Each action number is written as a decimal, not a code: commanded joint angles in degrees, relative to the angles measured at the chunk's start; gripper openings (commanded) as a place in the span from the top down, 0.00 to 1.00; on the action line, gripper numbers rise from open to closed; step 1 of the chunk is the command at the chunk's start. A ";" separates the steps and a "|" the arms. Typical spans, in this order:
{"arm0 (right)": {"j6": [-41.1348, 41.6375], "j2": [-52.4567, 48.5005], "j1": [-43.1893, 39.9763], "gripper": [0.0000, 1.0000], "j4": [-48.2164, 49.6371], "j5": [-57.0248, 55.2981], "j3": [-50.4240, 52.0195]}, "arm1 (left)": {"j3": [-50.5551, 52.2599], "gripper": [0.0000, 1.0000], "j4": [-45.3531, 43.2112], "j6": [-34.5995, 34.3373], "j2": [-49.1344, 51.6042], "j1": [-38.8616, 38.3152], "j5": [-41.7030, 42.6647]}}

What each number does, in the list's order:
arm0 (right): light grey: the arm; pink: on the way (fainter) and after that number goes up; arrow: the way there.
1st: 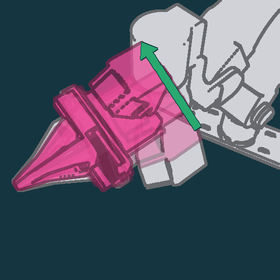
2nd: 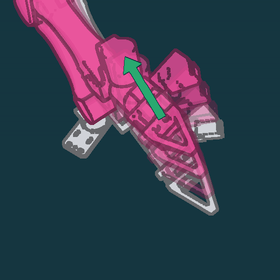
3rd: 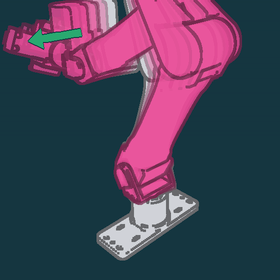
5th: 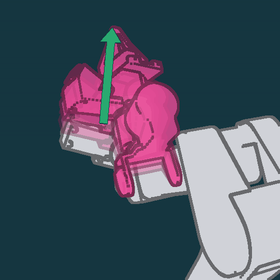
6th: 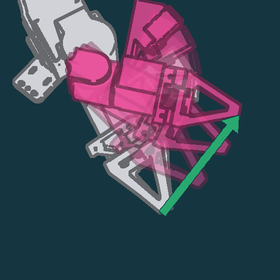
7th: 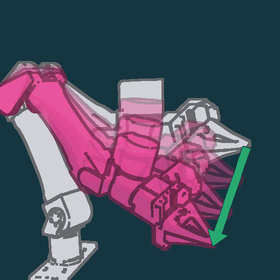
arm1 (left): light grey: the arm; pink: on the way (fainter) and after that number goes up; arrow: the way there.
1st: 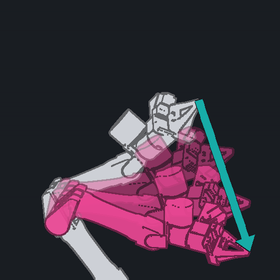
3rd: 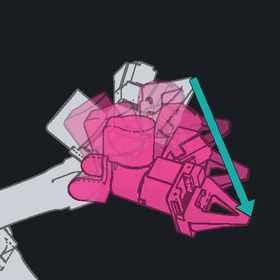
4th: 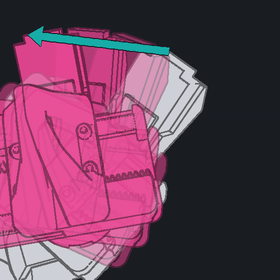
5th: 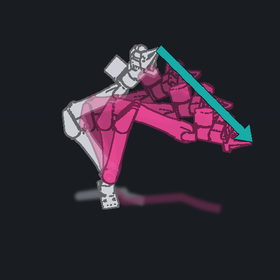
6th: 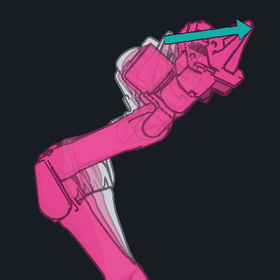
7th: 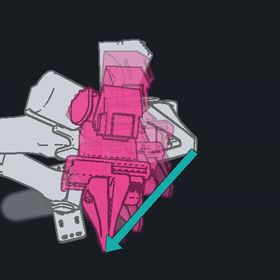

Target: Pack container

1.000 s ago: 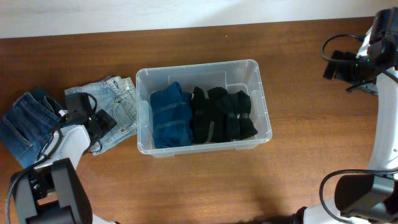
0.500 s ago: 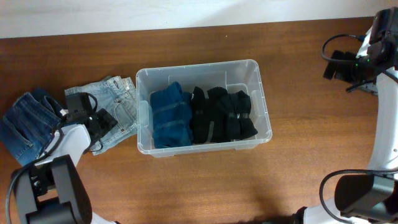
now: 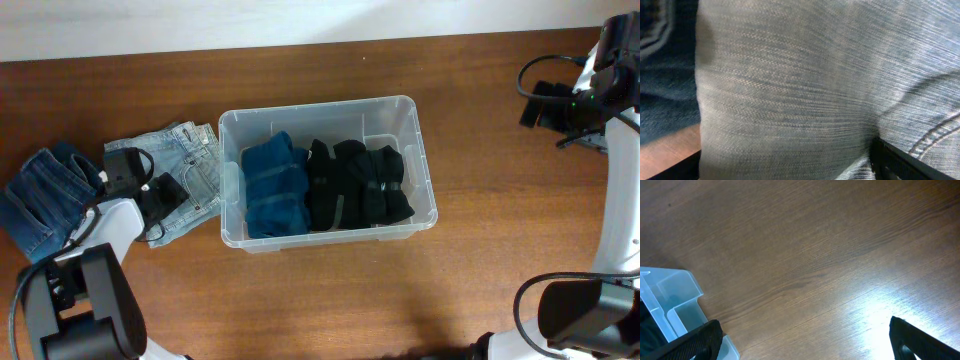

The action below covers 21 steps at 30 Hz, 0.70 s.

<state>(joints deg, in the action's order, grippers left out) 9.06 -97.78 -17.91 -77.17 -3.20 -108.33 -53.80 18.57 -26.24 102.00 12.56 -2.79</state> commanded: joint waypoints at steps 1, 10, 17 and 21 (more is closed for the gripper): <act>0.37 0.00 -0.11 0.01 -0.02 -0.48 -0.48 | 1.64 0.11 -0.11 5.16 4.44 -0.76 10.67; 0.39 0.00 -0.11 0.01 0.00 -0.48 -0.48 | 1.57 0.48 0.13 5.33 4.39 -0.76 10.99; 0.39 0.00 -0.11 0.01 0.00 -0.48 -0.48 | 1.46 0.50 0.11 5.33 4.39 -0.76 10.95; 0.39 0.02 -0.11 0.01 0.00 -0.48 -0.48 | 1.46 0.50 0.13 5.33 4.39 -0.76 10.95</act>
<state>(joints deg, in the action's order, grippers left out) 9.06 -97.78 -17.91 -77.19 -3.20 -108.33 -54.17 17.04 -22.06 102.76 12.84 3.75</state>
